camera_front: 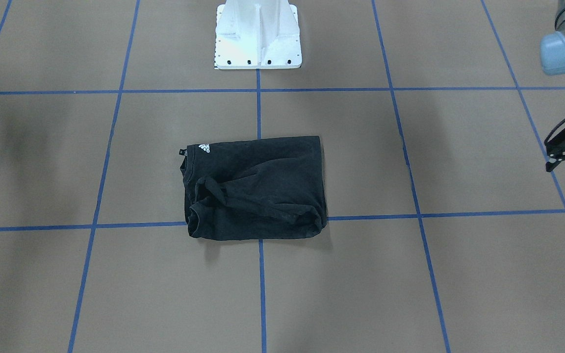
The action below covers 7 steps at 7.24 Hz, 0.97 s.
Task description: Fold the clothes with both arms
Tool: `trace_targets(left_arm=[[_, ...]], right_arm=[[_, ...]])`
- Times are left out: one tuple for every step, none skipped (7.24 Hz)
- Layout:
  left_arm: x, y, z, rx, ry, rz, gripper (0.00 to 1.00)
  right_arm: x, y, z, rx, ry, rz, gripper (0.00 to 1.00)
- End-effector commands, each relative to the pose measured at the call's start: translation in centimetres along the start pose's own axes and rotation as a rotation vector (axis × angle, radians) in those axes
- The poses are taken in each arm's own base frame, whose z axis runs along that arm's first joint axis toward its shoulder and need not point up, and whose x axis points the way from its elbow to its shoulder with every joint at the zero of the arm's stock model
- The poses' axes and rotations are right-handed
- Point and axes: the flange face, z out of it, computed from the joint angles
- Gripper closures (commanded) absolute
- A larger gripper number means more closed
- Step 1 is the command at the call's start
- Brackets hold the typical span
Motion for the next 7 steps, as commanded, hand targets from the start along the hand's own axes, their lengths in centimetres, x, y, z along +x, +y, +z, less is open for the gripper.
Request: trace_targets(left_arm=[[-5.7,3.4,-1.4,-0.130,-0.023,-0.132,0.00],[-7.1,4.4,-2.0,-0.131,-0.032,-0.129,0.00],[-9.2,6.4,-2.1,-0.142,-0.025,-0.110,0.00],[-10.2,8.4,-1.5,-0.155,-0.022,-0.126,0.00],[-10.5,9.9,-1.1,-0.166,-0.019,-0.138,0.00],[-10.3,10.6,-1.1,-0.165,-0.019,-0.137,0.00],[-10.5,11.7,-0.6,-0.177,-0.017,-0.147,0.00]], right_arm=[[8.9,9.1,-0.1,-0.010,-0.025,0.025,0.01],[11.0,13.3,1.4,-0.038,-0.035,0.088,0.01],[12.0,15.1,1.6,-0.044,-0.031,0.128,0.01],[12.1,15.5,1.6,-0.046,-0.031,0.159,0.01],[11.8,15.0,1.1,-0.035,-0.024,0.236,0.00],[11.4,14.4,0.5,-0.009,-0.021,0.235,0.00],[11.1,14.3,0.2,0.000,-0.024,0.230,0.00]])
